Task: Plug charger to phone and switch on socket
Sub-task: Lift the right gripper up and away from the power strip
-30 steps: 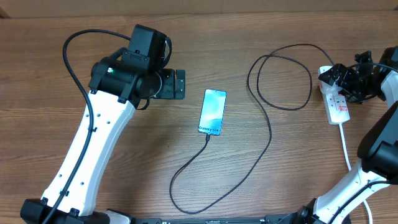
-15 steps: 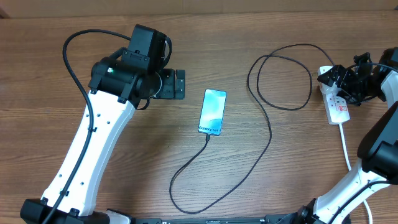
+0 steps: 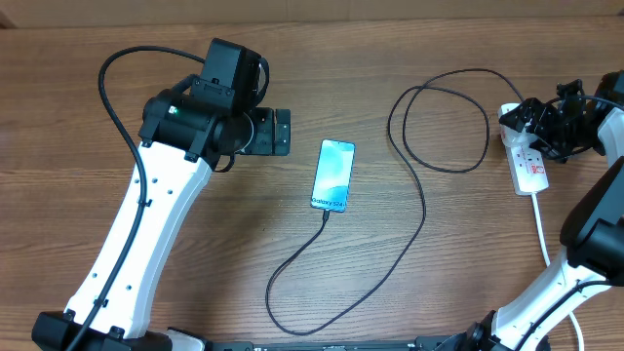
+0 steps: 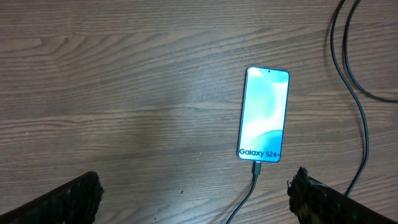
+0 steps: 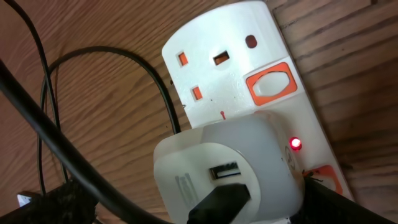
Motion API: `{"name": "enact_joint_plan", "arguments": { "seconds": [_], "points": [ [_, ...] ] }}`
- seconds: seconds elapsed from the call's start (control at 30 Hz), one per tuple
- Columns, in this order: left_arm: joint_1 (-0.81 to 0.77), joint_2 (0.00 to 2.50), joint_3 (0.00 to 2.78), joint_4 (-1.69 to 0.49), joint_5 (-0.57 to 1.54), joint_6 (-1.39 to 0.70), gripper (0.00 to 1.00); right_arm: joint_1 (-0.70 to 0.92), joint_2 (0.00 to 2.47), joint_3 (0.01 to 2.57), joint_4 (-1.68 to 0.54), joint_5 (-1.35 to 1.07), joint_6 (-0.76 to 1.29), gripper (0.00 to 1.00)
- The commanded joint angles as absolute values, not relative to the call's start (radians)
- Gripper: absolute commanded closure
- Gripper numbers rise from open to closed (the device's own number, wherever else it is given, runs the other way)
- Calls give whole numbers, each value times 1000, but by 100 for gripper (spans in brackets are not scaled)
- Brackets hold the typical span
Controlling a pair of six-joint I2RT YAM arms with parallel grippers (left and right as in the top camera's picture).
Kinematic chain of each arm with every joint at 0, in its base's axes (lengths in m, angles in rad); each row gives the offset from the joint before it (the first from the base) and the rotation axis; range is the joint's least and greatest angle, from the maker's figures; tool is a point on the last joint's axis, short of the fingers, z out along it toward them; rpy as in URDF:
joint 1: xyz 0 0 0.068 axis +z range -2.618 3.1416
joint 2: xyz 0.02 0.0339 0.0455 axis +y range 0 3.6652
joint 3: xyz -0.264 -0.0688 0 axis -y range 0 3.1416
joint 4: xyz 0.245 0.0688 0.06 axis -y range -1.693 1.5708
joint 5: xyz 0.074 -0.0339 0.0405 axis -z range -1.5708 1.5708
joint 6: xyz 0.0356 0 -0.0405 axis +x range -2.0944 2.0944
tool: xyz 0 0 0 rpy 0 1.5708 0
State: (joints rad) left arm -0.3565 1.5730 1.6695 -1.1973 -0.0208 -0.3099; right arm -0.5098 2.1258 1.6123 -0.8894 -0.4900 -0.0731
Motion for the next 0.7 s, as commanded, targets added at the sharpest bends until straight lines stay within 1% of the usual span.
{"name": "enact_joint_plan", "arguments": {
  "seconds": [0.0, 0.37, 0.53, 0.67],
  "points": [
    [-354, 1580, 1678, -1197, -33, -291, 0, -504, 2153, 1653, -882, -491, -75, 1],
    [-354, 1580, 1678, -1197, -33, -291, 1, -592, 2149, 1861, -1092, -490, -75, 0],
    [-354, 1580, 1678, -1197, -33, -291, 0, -607, 2141, 1887, -1134, -479, -75, 0],
    [-354, 1580, 1678, -1197, -33, -291, 1, -607, 2130, 1888, -1155, -419, -49, 0]
  ]
}}
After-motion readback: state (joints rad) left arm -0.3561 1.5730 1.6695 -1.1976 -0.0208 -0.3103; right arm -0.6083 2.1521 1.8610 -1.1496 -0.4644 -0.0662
